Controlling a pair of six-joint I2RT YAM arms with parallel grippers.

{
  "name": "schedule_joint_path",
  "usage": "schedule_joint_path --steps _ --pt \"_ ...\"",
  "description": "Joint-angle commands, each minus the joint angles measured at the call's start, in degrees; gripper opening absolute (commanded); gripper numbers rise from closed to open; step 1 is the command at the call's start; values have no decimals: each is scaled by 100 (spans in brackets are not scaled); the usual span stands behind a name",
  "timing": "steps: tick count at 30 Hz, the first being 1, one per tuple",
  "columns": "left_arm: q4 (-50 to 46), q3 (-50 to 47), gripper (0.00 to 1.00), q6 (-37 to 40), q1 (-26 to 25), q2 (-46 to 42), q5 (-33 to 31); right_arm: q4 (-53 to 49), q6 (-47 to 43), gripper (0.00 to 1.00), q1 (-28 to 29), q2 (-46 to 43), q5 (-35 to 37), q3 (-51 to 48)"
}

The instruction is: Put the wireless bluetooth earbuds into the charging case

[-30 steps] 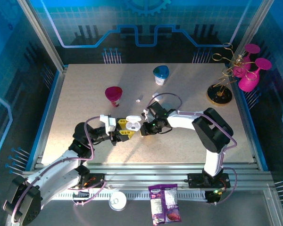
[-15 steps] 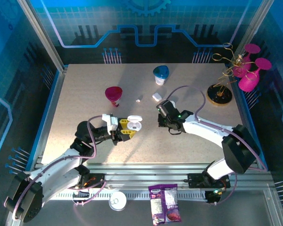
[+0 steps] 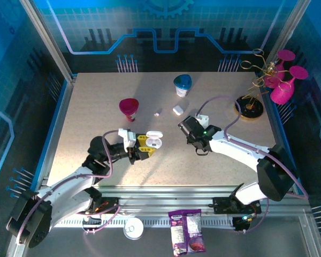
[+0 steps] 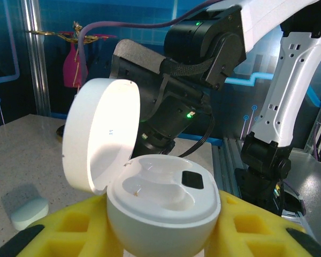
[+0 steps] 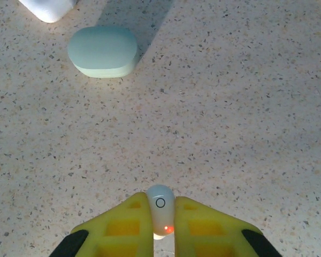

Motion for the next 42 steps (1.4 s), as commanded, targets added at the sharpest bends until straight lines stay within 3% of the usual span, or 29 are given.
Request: schedule_joint_path --steps 1,24,29,34,42 --pt "265 158 25 65 16 135 73 -328 288 11 105 -221 293 184" --pt "704 311 24 373 -80 1201 -557 -1147 808 12 388 -807 -86 799" --pt "878 304 24 550 -140 1561 -912 -850 758 12 689 -1192 -237 696" --pt "1217 454 23 653 -216 2103 -1219 -29 153 12 1085 -1629 -477 539" --pt "1207 774 22 821 -480 2512 -1795 510 -290 11 1593 -1327 -654 866"
